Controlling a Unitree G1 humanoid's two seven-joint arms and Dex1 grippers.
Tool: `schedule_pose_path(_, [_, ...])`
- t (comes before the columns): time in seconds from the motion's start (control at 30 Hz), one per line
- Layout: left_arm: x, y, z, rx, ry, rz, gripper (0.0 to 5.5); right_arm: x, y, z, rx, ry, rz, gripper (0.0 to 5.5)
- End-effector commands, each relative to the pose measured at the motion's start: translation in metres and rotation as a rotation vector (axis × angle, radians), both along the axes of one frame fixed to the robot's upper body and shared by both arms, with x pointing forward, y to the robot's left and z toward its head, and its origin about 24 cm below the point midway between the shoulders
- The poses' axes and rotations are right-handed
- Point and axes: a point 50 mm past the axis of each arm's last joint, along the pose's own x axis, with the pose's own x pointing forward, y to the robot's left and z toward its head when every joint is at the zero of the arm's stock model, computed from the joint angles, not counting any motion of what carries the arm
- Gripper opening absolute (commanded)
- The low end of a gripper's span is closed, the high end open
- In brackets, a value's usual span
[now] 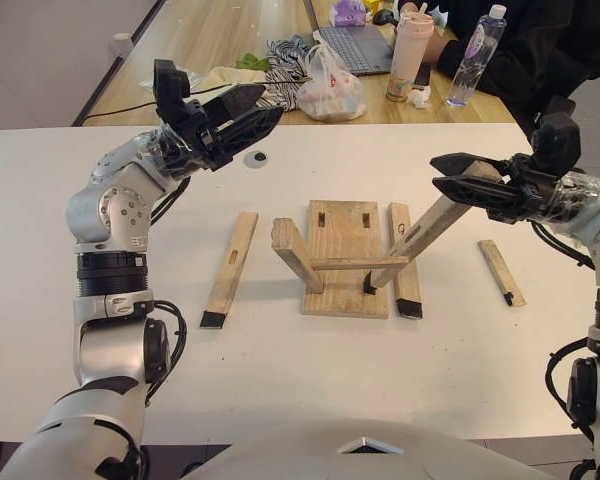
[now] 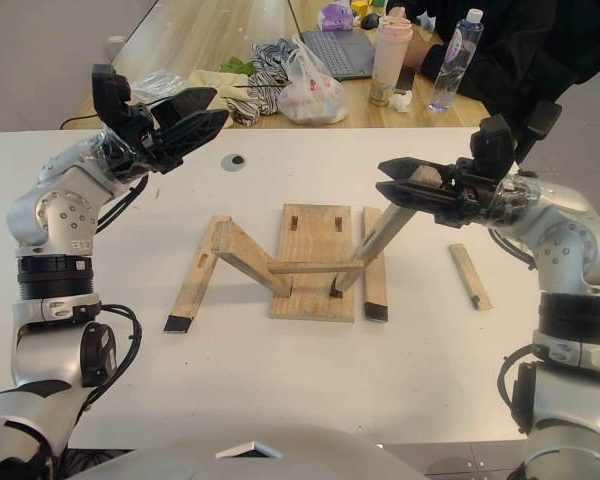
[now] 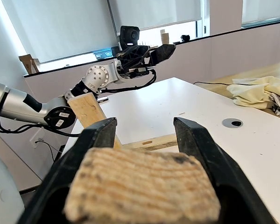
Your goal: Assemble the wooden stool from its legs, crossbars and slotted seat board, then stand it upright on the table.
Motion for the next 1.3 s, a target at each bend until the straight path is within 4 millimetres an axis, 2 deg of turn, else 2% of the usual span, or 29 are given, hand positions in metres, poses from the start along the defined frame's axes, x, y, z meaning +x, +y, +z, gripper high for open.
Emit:
schedule_pose_path(0.03, [-0.002, 0.000, -0.003, 0.006, 0.005, 0.009, 3.47, 0.002, -0.002, 0.004, -0.069, 0.003, -0.010, 2.03])
schedule_pose_path(0.7, [-0.003, -0.001, -0.014, -0.013, 0.022, 0.031, 3.47, 0.000, -0.005, 0.022, -0.116, -0.029, 0.075, 2.02])
schedule_pose_path(0.93, [-0.004, -0.002, -0.016, -0.022, 0.027, 0.032, 3.47, 0.002, 0.001, 0.015, -0.146, -0.042, 0.077, 2.02])
schedule_pose_path(1.07, [-0.004, -0.002, -0.017, -0.027, 0.028, 0.035, 3.47, 0.002, 0.003, 0.019, -0.089, -0.039, 0.081, 2.02])
schedule_pose_path(1.3, [-0.004, -0.002, -0.019, -0.032, 0.037, 0.040, 3.47, 0.003, 0.001, 0.006, -0.121, 0.003, 0.069, 2.02])
